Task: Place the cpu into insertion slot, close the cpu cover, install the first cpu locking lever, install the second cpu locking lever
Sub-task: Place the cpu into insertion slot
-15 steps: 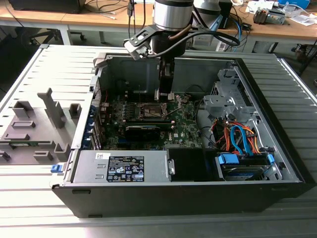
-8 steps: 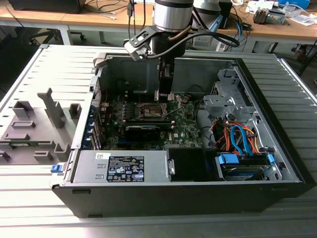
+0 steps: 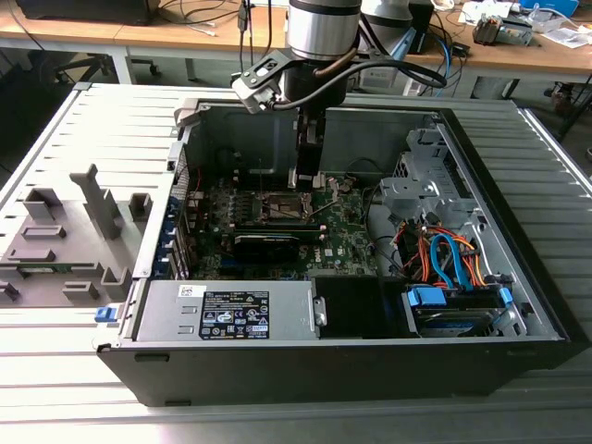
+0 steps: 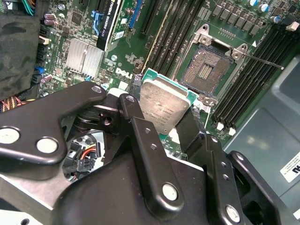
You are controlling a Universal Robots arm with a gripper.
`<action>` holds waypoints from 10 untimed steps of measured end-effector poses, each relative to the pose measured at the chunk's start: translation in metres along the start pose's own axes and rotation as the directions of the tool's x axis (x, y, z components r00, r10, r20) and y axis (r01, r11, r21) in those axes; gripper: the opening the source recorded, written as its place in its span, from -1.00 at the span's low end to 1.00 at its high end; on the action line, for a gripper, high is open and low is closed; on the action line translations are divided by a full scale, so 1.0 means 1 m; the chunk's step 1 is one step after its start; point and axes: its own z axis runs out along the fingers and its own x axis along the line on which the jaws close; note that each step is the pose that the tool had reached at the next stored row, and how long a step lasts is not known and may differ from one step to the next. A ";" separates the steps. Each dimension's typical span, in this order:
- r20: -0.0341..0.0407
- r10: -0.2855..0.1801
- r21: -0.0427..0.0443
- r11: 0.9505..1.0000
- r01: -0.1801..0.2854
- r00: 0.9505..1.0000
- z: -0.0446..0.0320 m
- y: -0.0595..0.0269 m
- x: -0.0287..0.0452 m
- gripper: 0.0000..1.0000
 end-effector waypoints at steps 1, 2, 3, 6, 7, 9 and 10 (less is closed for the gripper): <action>0.000 0.000 0.000 1.000 0.000 1.000 0.0000 0.0000 0.0000 0.08; 0.000 0.001 0.000 1.000 -0.001 1.000 0.0001 0.0000 0.0000 0.08; 0.000 0.001 0.000 1.000 -0.001 1.000 0.0001 0.0000 0.0000 0.08; 0.000 0.003 0.000 1.000 -0.003 1.000 0.0002 0.0000 0.0000 0.08; 0.000 0.003 0.000 1.000 -0.003 1.000 0.0002 0.0000 0.0000 0.08; 0.000 0.004 0.000 1.000 -0.004 1.000 0.0003 0.0000 0.0000 0.08; 0.000 0.005 0.000 1.000 -0.005 1.000 0.0003 0.0000 0.0000 0.08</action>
